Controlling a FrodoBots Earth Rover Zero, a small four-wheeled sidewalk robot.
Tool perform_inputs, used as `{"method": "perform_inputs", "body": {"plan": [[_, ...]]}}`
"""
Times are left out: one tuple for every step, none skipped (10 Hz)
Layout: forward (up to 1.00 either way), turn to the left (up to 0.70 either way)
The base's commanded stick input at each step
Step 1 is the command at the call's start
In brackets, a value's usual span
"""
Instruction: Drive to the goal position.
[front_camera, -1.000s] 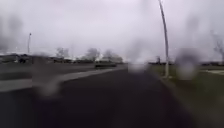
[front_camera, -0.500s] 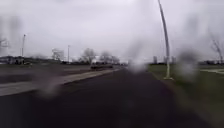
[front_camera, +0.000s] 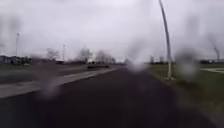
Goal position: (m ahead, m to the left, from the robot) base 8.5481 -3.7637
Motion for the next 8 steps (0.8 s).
{"method": "perform_inputs", "body": {"plan": [[1.0,0.0],[1.0,0.0],[1.0,0.0],[1.0,0.0],[1.0,0.0],[1.0,0.0],[1.0,0.0],[1.0,0.0]]}}
